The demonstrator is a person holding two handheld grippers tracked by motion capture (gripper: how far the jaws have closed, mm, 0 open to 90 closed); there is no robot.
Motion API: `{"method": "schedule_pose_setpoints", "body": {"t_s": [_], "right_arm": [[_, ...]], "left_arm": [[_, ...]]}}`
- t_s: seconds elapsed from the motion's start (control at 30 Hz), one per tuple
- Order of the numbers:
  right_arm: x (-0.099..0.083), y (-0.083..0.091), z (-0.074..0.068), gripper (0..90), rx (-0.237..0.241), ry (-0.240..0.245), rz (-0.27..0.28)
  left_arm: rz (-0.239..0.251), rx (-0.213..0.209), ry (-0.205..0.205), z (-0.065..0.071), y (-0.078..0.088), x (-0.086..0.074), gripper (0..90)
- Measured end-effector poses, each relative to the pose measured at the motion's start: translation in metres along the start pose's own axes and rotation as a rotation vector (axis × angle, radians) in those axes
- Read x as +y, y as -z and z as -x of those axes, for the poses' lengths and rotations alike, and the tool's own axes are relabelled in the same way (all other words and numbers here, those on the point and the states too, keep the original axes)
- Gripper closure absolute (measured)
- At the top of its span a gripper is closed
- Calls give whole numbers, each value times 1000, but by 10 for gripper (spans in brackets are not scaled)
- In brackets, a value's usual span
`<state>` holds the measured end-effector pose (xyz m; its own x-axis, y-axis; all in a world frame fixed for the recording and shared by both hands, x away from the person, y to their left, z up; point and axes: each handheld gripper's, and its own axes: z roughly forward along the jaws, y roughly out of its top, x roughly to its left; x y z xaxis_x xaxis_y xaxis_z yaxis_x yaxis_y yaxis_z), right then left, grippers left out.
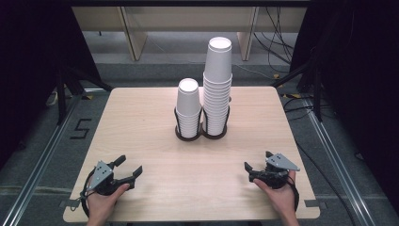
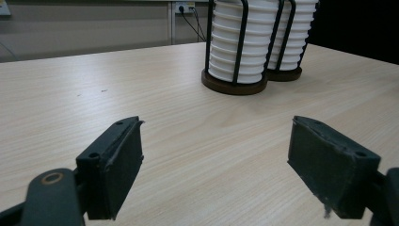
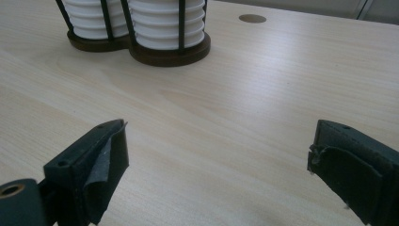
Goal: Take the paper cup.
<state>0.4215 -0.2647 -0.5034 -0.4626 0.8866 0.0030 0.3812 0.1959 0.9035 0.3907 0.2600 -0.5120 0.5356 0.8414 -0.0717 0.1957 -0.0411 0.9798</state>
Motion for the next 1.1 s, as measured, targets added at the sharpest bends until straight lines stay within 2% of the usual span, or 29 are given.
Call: {"method": "schedule_pose_setpoints", "body": {"t_s": [0.13,0.17,0.2,0.27,0.3,0.37,0.4,0.47,0.53,0.57,0.6,0.63,0.7,0.73,0.77,0.8,0.83,0.93,0.97,1.0,1.03,1.07,1.1], "right_arm": [[1,1,2,75,5,3,-11],[2,2,2,79,11,-2,2],[7,5,2,89,-13,-24,38],[10,7,3,95,-8,-20,48],[17,9,1,97,-4,-29,71],[24,12,-2,97,-11,-27,84],[28,13,-3,97,-6,-27,99],[36,15,-6,98,-3,-31,113],[44,18,-9,104,-7,-16,112],[46,17,-10,110,-9,-11,136],[51,18,-12,112,-7,-18,147],[51,18,-12,112,-7,-18,147],[58,21,-15,121,0,-16,146],[67,22,-16,128,-5,-10,166],[67,22,-16,128,-5,-10,166],[71,22,-17,135,-7,-9,174],[76,22,-18,137,-6,-5,179],[92,20,-22,152,-36,60,195],[92,20,-22,152,-36,60,195],[98,18,-24,158,-49,81,182],[100,17,-24,169,-63,100,195],[100,17,-24,169,-63,100,195],[102,14,-27,246,-85,182,182]], "left_arm": [[22,-16,-18,2,-2,5,169],[25,-15,-17,3,-2,7,163],[37,-18,-15,4,-3,13,158],[44,-24,-9,4,-3,16,152],[62,-37,-10,6,-6,23,152],[72,-47,-31,9,-9,31,151],[96,-65,-40,10,-12,34,152],[87,-64,-48,12,-13,38,151],[100,-89,-56,18,-21,49,151],[112,-103,-57,21,-25,53,152],[112,-103,-57,21,-25,53,152],[130,-119,-64,23,-29,57,152],[130,-138,-70,29,-35,64,150],[144,-151,-76,31,-40,68,150],[167,-170,-78,33,-45,72,150],[149,-167,-74,37,-47,76,150],[156,-177,-84,39,-51,79,150],[161,-194,-100,47,-60,91,152],[166,-199,-102,49,-63,94,152],[166,-202,-110,52,-67,99,154],[167,-209,-108,53,-69,101,155],[167,-209,-108,53,-69,101,155],[168,-211,-108,54,-70,103,156]]}}
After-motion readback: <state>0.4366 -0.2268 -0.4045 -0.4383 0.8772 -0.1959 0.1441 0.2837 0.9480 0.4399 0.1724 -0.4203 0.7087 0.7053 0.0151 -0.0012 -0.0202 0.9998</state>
